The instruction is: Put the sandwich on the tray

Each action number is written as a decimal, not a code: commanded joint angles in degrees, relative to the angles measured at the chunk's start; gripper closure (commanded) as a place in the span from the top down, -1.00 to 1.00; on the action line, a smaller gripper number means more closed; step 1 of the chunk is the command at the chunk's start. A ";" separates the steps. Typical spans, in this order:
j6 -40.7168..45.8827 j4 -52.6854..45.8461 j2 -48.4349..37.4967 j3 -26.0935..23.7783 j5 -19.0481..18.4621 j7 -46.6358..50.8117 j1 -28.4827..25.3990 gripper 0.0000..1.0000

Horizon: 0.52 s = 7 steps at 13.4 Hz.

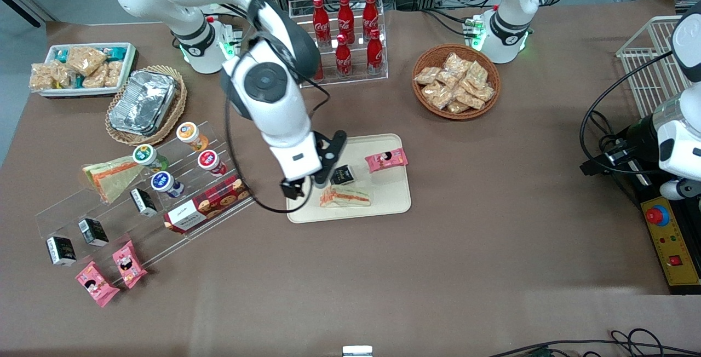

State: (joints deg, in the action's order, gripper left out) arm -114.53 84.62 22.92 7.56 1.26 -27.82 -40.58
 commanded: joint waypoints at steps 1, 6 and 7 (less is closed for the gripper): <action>4.21 0.54 -5.06 0.35 1.29 7.48 2.42 0.94; 9.23 0.63 -10.87 0.62 -0.81 37.09 7.52 0.95; 10.63 0.63 -11.31 0.70 -1.34 40.18 8.57 0.95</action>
State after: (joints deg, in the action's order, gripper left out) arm -105.96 84.30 13.35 8.51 1.00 4.55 -33.88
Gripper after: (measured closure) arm 0.022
